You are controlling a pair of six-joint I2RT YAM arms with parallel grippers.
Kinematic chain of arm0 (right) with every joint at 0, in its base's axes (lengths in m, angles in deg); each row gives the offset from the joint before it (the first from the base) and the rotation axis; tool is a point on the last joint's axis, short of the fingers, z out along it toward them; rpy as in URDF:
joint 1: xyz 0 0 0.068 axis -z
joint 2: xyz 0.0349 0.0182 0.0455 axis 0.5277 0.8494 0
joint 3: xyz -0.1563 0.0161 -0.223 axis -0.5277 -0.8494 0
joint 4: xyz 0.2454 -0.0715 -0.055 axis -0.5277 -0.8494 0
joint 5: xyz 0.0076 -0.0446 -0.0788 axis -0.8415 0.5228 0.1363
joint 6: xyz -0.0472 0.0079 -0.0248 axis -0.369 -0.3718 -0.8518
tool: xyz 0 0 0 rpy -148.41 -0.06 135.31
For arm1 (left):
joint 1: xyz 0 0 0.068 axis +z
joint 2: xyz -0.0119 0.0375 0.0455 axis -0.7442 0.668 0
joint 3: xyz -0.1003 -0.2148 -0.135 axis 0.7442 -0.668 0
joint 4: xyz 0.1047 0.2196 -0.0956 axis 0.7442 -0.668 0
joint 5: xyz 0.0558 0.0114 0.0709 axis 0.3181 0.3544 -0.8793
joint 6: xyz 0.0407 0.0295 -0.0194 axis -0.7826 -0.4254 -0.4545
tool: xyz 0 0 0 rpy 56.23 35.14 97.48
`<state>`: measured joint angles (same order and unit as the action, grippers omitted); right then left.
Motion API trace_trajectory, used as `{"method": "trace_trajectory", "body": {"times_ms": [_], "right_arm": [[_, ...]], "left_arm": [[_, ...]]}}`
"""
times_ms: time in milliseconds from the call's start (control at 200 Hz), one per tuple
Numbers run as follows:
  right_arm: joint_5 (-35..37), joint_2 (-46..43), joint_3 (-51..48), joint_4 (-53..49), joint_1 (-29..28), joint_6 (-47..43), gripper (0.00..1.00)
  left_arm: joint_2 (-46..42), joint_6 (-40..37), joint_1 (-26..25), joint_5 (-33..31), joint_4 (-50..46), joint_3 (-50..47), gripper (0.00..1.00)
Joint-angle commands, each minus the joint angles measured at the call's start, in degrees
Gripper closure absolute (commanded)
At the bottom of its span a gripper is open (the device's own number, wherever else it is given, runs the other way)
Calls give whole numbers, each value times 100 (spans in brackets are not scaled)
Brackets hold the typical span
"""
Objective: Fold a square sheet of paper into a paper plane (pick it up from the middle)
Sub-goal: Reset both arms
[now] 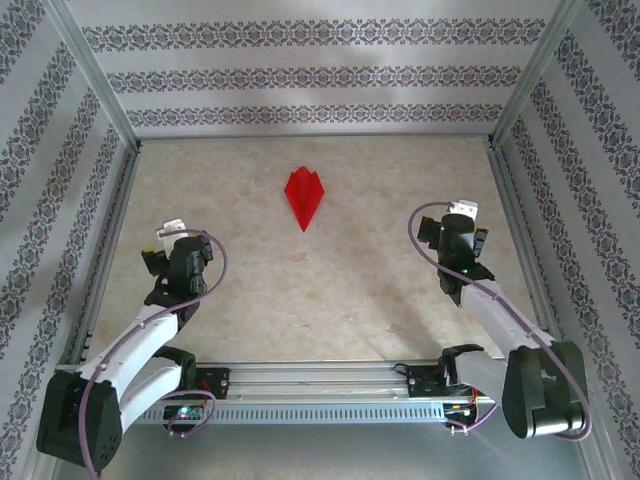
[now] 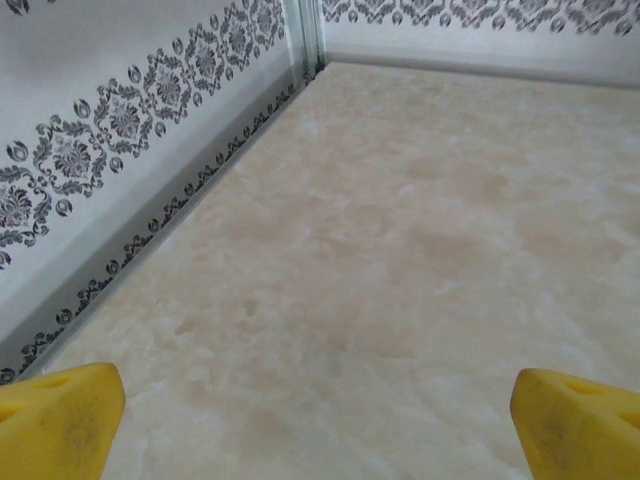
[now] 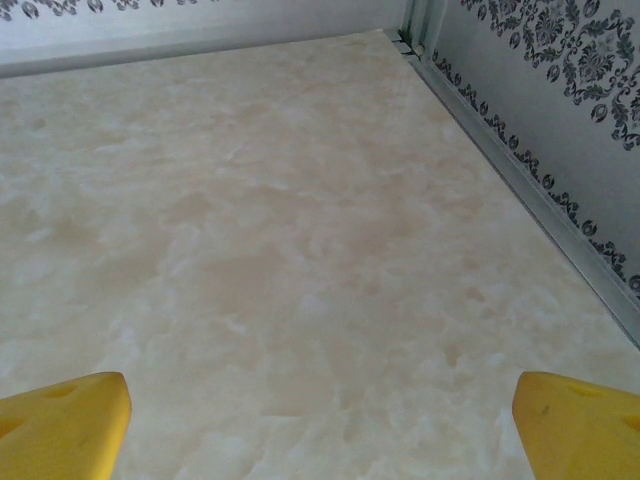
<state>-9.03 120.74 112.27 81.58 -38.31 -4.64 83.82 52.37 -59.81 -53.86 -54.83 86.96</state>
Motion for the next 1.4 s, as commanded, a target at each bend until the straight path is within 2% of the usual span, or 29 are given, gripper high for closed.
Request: {"method": "trace_trajectory", "body": {"times_ms": [0, 155, 310, 465, 710, 839, 979, 1064, 1394], "right_arm": [[-318, 336, -111, 1066, 60, -514, 2], [-913, 828, -311, 2074, 88, -729, 2], [-1330, 1180, -563, 2970, 216, -961, 2], [-1856, 1511, -667, 3520, 511, -886, 2], [-2302, 2157, -709, 4157, 618, -921, 2], [-2364, 2376, -721, 4402, 620, -932, 2], [-2205, 2393, -619, 4221, 620, -867, 2], [-2197, 2390, -610, 4175, 618, -865, 2], [-2202, 2385, -610, 4177, 620, -863, 2]], "left_arm": [[245, -636, 202, 425, 1582, -342, 1], [884, -824, 481, 1182, 2754, -646, 1], [1608, -1046, 661, 2226, 3852, -741, 1], [2363, -1093, 764, 2554, 4456, -547, 1], [3473, -1126, 908, 2657, 5232, -329, 1], [3853, -1105, 927, 2625, 5408, -242, 1], [3839, -1041, 962, 2586, 5195, -139, 1], [3803, -999, 970, 2530, 4608, 123, 1], [3826, -1087, 988, 2745, 4719, 93, 1]]}}
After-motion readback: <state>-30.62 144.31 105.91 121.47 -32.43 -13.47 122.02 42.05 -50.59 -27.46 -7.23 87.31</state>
